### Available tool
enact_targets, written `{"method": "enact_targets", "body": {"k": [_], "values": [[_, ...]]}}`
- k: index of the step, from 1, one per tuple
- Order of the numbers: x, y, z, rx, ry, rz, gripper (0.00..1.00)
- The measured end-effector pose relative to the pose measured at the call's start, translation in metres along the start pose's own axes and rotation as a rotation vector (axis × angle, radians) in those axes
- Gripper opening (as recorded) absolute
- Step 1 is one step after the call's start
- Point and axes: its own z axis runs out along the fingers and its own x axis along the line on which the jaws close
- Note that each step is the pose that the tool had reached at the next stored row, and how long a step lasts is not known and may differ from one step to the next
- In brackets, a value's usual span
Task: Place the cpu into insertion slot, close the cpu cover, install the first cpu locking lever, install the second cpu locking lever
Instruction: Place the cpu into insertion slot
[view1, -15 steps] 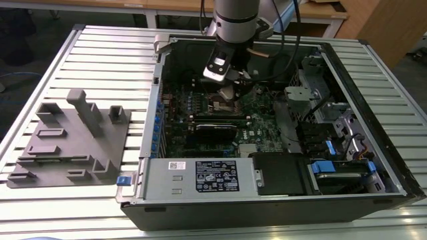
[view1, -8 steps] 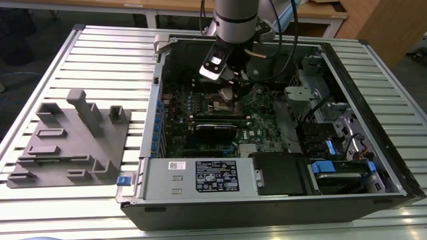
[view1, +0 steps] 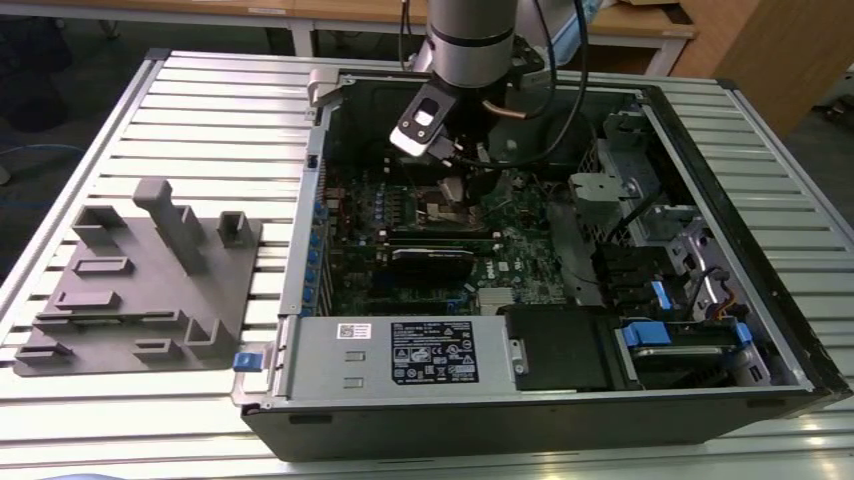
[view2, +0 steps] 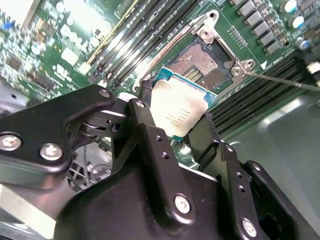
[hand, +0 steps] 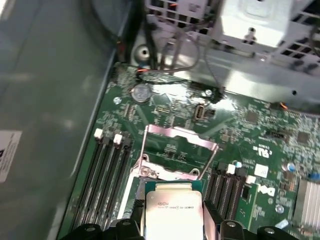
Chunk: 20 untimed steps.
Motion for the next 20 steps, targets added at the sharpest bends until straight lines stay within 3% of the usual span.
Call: {"method": "enact_targets", "body": {"k": [9,15,20], "values": [[0.0,-0.0002,0.0018,0.0007,-0.0196,0.161,0.54],[0.0,-0.0003,0.0018,0.0007,-0.0201,0.166,0.54],[0.0,-0.0003,0.0026,0.0086,-0.0191,0.166,0.54]]}}
